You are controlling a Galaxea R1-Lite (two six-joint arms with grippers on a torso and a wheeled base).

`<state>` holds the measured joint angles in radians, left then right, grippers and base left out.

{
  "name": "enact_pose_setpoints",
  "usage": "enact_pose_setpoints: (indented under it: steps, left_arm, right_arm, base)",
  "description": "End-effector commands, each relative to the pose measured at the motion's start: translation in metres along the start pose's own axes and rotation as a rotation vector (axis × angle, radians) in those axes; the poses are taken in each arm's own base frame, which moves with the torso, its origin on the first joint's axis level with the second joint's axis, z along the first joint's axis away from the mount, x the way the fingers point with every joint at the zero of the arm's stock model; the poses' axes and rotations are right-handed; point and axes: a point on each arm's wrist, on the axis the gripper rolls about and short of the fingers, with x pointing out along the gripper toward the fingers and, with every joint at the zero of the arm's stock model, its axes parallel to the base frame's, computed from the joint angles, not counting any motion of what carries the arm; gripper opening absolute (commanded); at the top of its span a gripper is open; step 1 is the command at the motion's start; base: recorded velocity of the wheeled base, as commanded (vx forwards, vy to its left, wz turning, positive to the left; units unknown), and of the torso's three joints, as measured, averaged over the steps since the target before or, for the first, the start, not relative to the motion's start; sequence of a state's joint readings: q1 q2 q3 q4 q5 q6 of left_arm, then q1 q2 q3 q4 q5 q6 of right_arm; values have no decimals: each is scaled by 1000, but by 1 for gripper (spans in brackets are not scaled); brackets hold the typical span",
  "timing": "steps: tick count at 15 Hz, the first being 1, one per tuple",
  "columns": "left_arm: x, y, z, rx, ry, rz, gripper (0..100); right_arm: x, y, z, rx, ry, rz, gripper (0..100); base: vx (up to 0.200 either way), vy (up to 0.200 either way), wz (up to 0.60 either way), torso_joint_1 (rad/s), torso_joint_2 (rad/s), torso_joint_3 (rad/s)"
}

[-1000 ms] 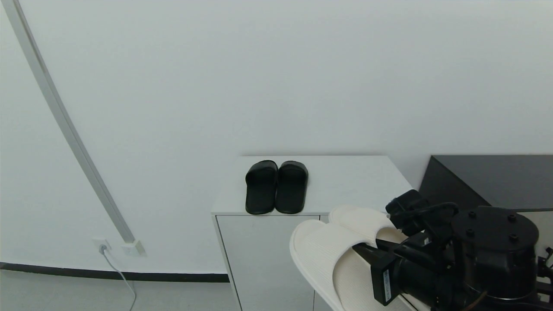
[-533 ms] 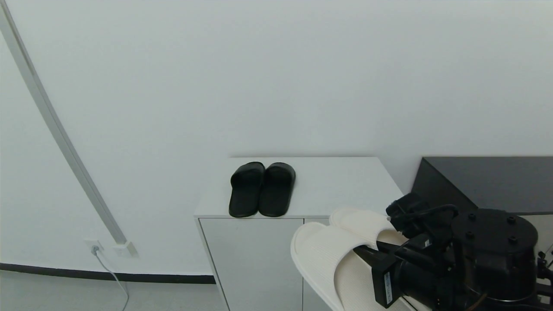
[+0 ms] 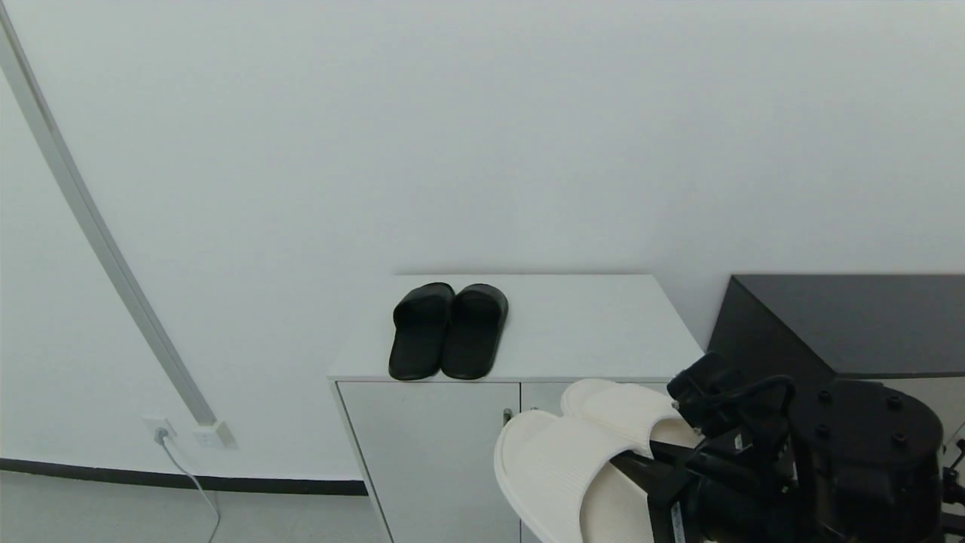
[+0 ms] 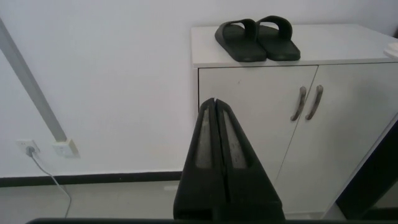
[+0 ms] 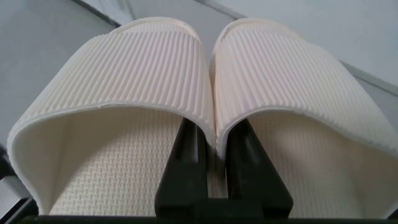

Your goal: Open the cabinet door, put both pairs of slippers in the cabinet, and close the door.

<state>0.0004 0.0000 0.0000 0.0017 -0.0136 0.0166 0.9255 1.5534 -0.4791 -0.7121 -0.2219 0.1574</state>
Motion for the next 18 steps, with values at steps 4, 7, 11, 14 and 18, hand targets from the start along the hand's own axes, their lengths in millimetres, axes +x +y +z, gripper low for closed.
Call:
enact_pose_setpoints:
  steps: [4,7,11,14,18]
  left_arm:
    - [0,0,0,-1,0,1,0]
    - [0,0,0,-1,0,2,0]
    - [0,0,0,2,1,1,0]
    - [0,0,0,0,1,1,100]
    - [0,0,0,-1,0,2,100]
  right_arm:
    - [-3,0,-3,-2,3,12,0]
    - [-1,0,-5,-4,14,11,0]
    - [0,0,-5,-4,18,8,0]
    - [0,0,-6,-6,19,8,0]
    - [0,0,-9,-9,33,7,0]
  base:
    - [0,0,0,0,0,0]
    - [0,0,0,0,0,0]
    - [0,0,0,-12,18,12]
    - [0,0,0,-139,331,180]
    - [0,0,0,-183,411,231]
